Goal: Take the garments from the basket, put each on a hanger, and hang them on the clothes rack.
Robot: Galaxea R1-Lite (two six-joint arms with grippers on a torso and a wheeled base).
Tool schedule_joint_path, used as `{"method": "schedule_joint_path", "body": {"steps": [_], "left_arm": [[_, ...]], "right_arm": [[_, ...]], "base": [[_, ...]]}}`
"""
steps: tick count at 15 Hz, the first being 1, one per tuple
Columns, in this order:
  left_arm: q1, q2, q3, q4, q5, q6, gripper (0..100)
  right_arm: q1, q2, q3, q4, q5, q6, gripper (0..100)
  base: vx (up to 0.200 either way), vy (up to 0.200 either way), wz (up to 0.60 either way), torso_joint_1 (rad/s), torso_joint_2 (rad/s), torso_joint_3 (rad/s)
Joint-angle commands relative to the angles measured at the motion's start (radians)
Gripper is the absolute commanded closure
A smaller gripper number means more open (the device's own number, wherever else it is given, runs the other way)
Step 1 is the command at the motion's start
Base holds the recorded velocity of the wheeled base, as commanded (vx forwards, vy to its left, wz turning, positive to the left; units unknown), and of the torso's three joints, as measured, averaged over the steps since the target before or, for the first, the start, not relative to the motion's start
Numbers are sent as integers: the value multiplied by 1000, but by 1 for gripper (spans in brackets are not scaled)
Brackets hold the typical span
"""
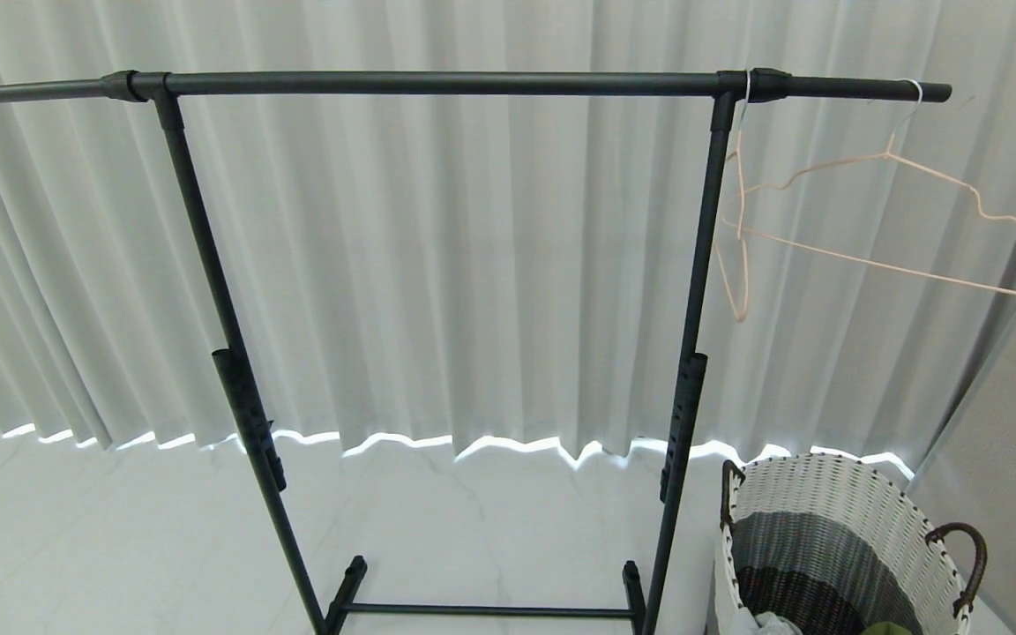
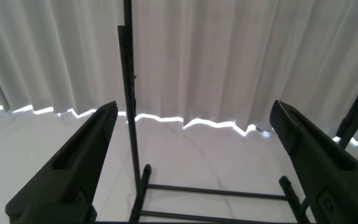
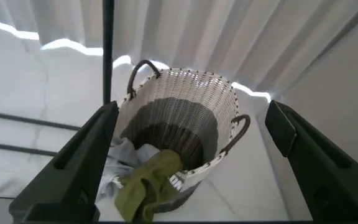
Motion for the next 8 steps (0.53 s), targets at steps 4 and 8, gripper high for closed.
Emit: {"method": "schedule_joint_path", "body": {"steps": [4,8], "left_arm": [[-1,2,0,0,0,1,0],[1,0,0,0,0,8,0]], "right_arm": [[-15,172,28,-16,-1,-10,0],[-89,281,58,-16,-15,-139,0]], "base": [[0,0,0,-71,256,174],[0,0,0,-54,223,148]]}}
